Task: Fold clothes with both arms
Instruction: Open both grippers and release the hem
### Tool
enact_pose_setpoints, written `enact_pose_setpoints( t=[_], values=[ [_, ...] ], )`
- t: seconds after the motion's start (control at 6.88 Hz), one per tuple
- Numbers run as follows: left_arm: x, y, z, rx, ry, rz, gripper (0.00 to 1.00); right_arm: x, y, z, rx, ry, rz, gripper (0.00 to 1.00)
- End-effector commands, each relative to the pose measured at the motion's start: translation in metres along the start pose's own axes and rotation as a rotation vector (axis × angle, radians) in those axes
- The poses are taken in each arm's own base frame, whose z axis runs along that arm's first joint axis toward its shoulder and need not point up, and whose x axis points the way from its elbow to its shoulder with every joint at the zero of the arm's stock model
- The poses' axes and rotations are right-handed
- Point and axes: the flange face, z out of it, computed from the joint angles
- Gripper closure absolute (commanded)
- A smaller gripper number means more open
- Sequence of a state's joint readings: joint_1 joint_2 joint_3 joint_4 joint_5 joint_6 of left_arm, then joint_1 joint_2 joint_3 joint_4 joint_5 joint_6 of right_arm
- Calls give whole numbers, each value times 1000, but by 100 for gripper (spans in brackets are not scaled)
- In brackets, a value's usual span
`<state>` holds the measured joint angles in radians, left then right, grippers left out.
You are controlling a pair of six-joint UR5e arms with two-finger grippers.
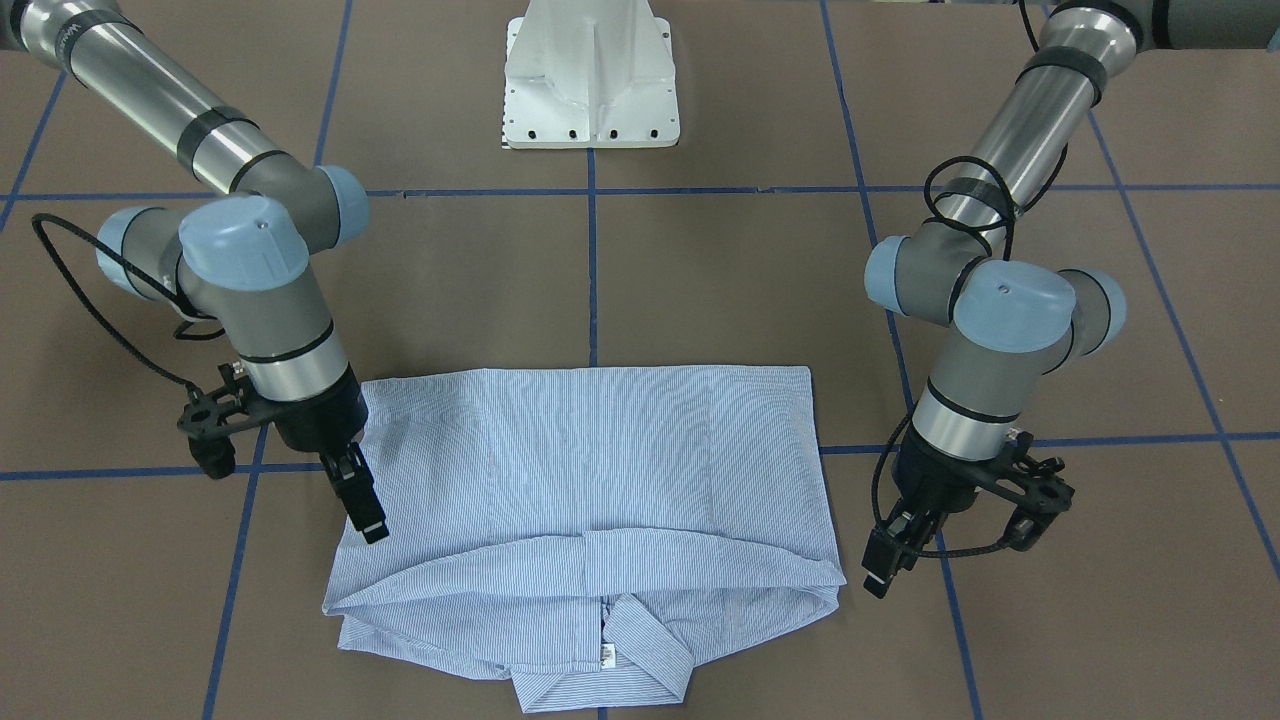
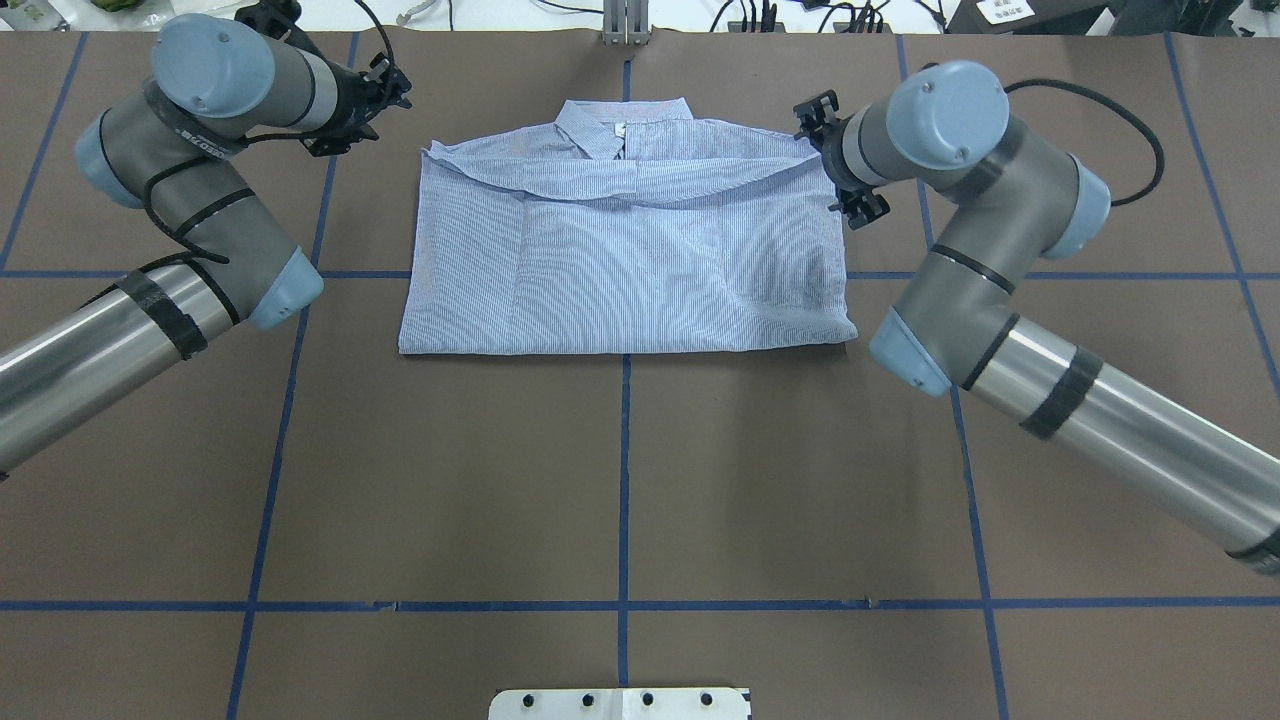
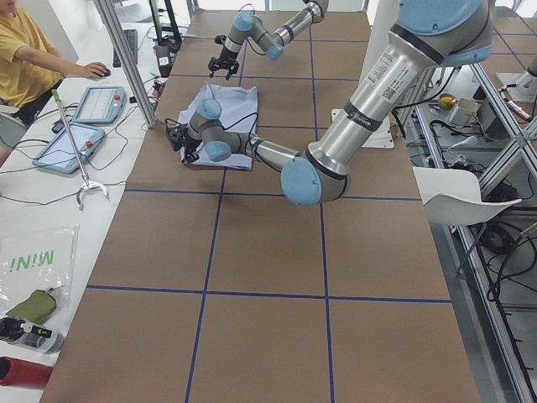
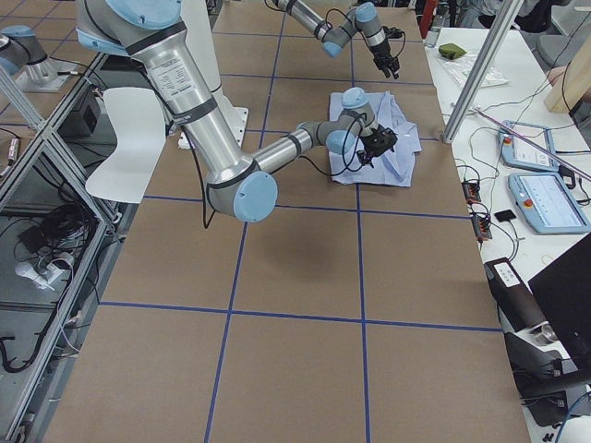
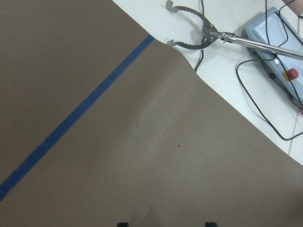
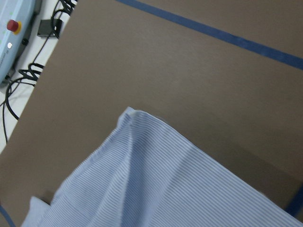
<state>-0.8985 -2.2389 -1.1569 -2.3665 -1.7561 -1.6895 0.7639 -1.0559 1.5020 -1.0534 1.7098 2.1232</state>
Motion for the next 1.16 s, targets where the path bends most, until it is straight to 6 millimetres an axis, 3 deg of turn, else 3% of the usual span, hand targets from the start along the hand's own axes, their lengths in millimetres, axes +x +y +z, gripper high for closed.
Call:
enact_pose_setpoints(
  t=[0.0, 0.15, 0.29, 1.02],
  values=[
    [-9, 0, -5, -1, 7, 2, 38, 88, 28, -20, -57, 44, 0, 0],
    [-17, -2, -5, 1, 4, 1, 38, 107, 48, -8, -29, 45, -16, 0],
    [-17, -1, -6, 1, 6, 1, 38, 110, 52, -6, -28, 49, -23, 0],
    [-25, -2, -4, 2, -3, 0, 38, 123, 44, 7, -5, 87, -23, 2]
  ],
)
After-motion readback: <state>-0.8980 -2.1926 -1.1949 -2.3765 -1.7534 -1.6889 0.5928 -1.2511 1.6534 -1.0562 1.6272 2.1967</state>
